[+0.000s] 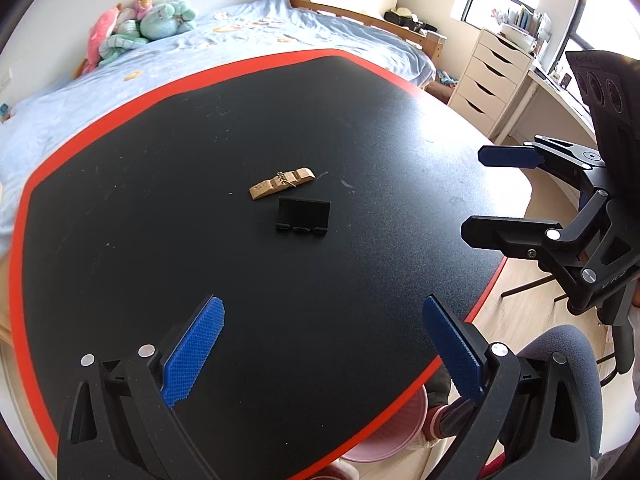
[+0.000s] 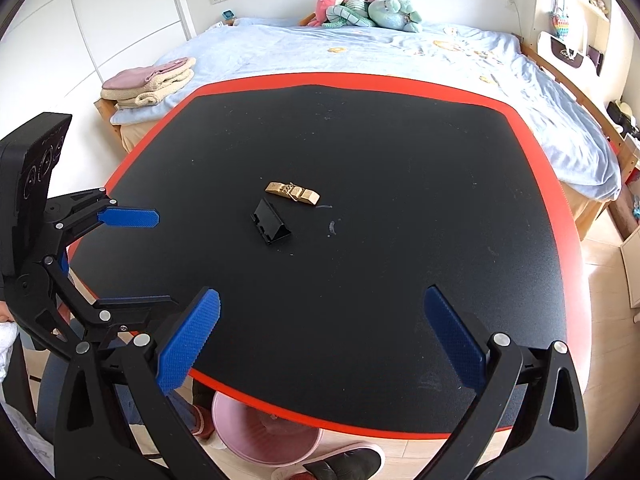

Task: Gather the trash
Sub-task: 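Grasp the black phone stand with the left gripper while the right grasps the tan wooden clip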

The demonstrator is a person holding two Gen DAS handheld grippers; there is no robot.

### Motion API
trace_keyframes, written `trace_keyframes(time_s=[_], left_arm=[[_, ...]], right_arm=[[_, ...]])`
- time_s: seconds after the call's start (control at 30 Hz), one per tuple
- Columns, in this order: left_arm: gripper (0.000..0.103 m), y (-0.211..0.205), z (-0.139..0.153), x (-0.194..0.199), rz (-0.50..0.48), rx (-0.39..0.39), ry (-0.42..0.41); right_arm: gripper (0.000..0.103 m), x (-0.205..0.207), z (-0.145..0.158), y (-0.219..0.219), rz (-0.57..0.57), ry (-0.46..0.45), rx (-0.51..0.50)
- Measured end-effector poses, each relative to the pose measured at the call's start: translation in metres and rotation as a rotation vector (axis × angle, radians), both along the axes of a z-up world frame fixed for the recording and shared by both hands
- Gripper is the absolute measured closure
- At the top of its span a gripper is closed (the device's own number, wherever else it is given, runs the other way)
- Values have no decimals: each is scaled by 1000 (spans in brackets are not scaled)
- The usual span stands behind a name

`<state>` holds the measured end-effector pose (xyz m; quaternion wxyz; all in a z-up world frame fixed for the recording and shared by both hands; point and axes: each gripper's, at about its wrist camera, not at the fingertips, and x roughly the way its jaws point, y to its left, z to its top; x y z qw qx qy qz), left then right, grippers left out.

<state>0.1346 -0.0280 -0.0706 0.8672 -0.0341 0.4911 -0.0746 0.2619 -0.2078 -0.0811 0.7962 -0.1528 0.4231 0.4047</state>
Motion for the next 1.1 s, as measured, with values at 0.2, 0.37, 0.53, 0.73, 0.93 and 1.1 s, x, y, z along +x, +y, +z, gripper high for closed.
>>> trace_keyframes(time_s=[0.2, 0.37, 0.53, 0.73, 0.93, 1.1], left_arm=[[8, -1, -11, 23, -14, 3, 0], [8, -1, -20, 38, -27, 7, -10], [8, -2, -27, 46, -32, 4, -20], [13, -2, -30, 48, -34, 7, -40], [36, 0, -34, 50, -24, 21, -36], [57, 2, -31, 50, -16, 34, -37]], right_arm=[[3, 27, -13, 13, 8, 9, -13], [3, 45, -24, 20, 15, 14, -28], [3, 60, -31, 26, 18, 16, -33], [3, 71, -37, 37, 32, 16, -34], [3, 76, -41, 47, 56, 14, -31], [3, 78, -44, 55, 77, 14, -33]])
